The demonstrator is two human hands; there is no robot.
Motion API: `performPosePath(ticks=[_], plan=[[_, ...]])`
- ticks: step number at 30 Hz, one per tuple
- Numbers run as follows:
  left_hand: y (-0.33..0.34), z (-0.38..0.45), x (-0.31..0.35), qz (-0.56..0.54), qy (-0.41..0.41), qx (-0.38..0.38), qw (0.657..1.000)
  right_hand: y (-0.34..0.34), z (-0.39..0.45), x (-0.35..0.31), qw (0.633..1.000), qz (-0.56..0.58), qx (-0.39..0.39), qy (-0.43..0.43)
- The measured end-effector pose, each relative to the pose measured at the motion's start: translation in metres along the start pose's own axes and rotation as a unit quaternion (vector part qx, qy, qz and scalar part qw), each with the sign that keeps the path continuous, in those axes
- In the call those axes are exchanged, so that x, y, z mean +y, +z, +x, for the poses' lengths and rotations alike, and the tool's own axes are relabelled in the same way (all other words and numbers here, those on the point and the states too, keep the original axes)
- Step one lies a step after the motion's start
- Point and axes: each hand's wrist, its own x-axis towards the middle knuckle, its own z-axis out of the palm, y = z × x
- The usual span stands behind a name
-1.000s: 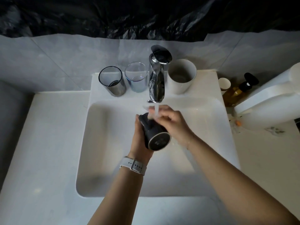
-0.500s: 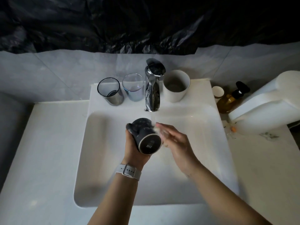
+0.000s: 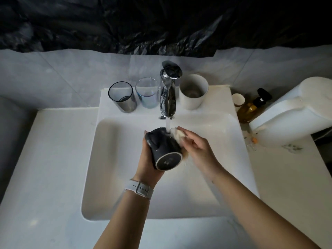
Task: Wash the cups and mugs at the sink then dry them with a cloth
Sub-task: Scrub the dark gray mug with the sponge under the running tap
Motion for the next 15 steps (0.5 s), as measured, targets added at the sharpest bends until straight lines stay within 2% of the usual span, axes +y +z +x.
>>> performPosePath(ticks=[3,6,9,11,13,15], plan=[[0.006,-0.005,-0.010,0.026,0.007,0.001,1.000,0.006,0.012,-0.002,0.997,-0.014,0.081,-0.005],[0.003,-0.002,-0.001,0.048,0.049,0.020,0.997,0.014,-0.005,-0.001,0.997,-0.014,0.063,-0.032],[-0.002,0.003,0.008,0.129,0.109,0.064,0.984,0.019,-0.009,-0.010,0.997,0.007,0.041,-0.059],[0.000,0.003,0.005,0.225,0.142,0.083,0.960,0.020,0.009,-0.020,0.998,-0.014,0.057,-0.005],[0.000,0.002,-0.001,0.310,0.188,0.117,0.925,0.019,0.025,-0.028,0.992,-0.074,0.051,0.094],[-0.002,-0.002,0.000,0.393,0.246,0.105,0.880,0.015,0.027,-0.027,0.979,-0.093,-0.007,0.180]])
